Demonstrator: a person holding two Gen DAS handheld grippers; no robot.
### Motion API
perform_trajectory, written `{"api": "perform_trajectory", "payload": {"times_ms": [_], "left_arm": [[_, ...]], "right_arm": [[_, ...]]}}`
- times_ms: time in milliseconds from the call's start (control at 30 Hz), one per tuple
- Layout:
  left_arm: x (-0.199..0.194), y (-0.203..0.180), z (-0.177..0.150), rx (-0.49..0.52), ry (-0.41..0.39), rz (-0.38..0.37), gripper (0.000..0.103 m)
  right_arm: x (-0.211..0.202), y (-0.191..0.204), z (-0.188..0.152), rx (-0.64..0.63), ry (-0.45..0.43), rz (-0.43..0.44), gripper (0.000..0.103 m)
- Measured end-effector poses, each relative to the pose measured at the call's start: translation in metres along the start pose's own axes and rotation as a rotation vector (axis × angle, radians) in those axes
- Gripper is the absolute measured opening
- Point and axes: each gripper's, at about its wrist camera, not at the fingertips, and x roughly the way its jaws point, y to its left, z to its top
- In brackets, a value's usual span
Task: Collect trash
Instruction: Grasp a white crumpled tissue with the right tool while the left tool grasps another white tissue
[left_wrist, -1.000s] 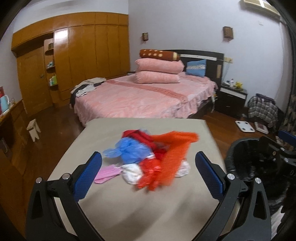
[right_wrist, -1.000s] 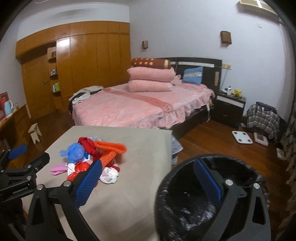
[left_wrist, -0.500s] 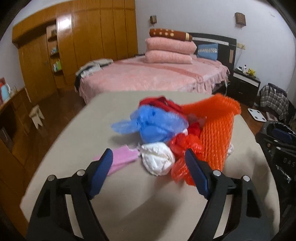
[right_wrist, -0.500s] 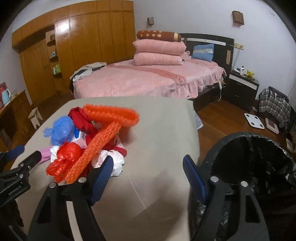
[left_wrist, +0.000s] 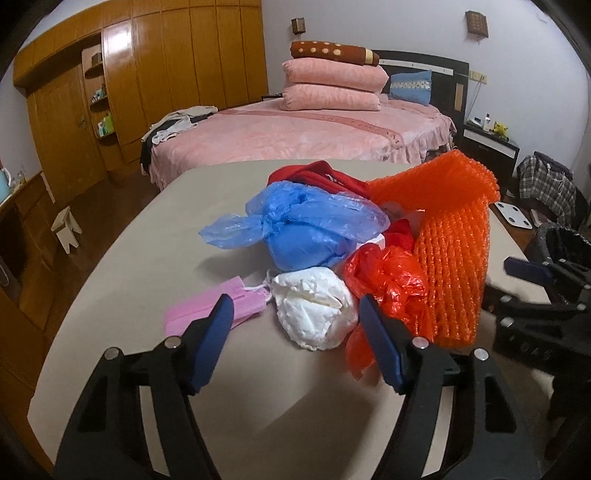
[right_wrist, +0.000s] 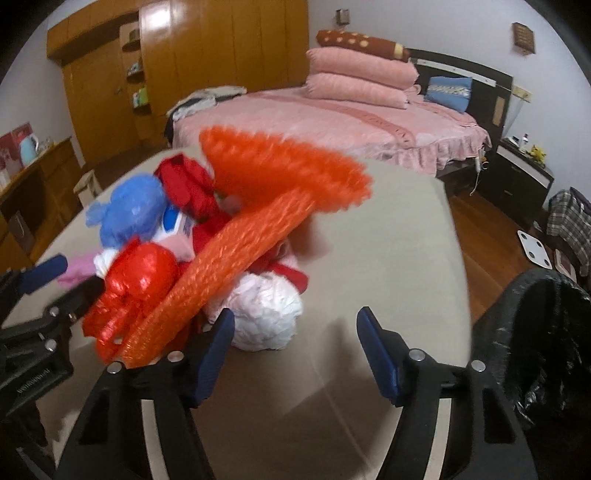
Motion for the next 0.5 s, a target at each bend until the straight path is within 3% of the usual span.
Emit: {"api": "perform_trajectory", "payload": {"times_ms": [100, 133, 167, 300, 500], "left_arm": [[0.003, 0.000, 0.001, -0.008, 0.002, -0.016, 0.065], [0.004, 0.000, 0.001, -0.009, 0.001, -0.017, 0.065], [0.004, -0.001, 0.002, -0.007, 0.001, -0.020, 0.063], [0.003, -0.004, 0.003, -0.002, -0.014, -0.044, 0.053], [0.011, -0.011, 0.007, 0.006, -0.002, -0.052, 0.040]], "right_arm": [[0.004, 0.002, -0.001, 0.007, 0.013, 0.056, 0.050], [0.003, 0.003, -0.001, 0.000, 0.011, 0.075, 0.035], [0.002, 0.005, -0.002, -0.014, 0.011, 0.107, 0.028], [-0.005, 0.005, -0.006, -0.018, -0.011, 0.104, 0.023], [-0.020, -0.009, -0.009, 0.001, -0.050, 0.010, 0.023]]}}
